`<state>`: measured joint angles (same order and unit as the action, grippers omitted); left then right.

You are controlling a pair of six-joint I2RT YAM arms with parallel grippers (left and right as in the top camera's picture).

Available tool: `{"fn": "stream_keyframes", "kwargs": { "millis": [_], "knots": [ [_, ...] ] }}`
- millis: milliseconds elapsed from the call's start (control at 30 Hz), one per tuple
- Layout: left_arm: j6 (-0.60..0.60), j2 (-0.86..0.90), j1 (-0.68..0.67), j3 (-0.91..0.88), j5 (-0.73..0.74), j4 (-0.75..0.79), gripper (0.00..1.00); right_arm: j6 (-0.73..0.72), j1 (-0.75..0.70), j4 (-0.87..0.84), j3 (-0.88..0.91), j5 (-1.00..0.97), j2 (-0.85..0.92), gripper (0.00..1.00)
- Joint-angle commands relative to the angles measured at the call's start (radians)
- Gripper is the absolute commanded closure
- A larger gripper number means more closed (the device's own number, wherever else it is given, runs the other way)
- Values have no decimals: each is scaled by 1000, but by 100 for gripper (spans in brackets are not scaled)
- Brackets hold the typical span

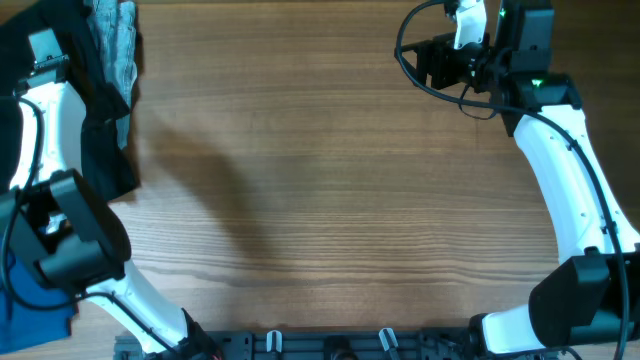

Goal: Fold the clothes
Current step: 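Reach the left gripper toward the black shorts on the clothes pile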

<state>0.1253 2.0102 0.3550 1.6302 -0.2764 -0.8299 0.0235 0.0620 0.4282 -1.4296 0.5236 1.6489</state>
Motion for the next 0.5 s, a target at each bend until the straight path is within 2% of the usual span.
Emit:
{"fn": "stream_keyframes", "kwargs": {
  "millis": [0,200,233,267,333,367,467],
  "knots": [
    [-44,76,8,6,-47,26,3,0,-3,-17,-21,-8,15,15],
    [-43,93,6,6,-42,43,3,0,-3,-55,-21,-7,16,14],
    [-43,93,6,6,-42,45,9,0,-3,-58,-21,-7,16,14],
    [-43,93,6,6,-42,45,32,0,-3,-58,-21,-7,16,14],
    [-43,93,3,6,-42,45,58,0,-3,-60,-21,-7,16,14],
    [-43,92,0,6,-42,44,65,0,-3,-61,-21,-7,16,14],
    [-43,90,-18,6,-43,42,71,0,-3,-71,-21,-7,16,14]
  ]
}}
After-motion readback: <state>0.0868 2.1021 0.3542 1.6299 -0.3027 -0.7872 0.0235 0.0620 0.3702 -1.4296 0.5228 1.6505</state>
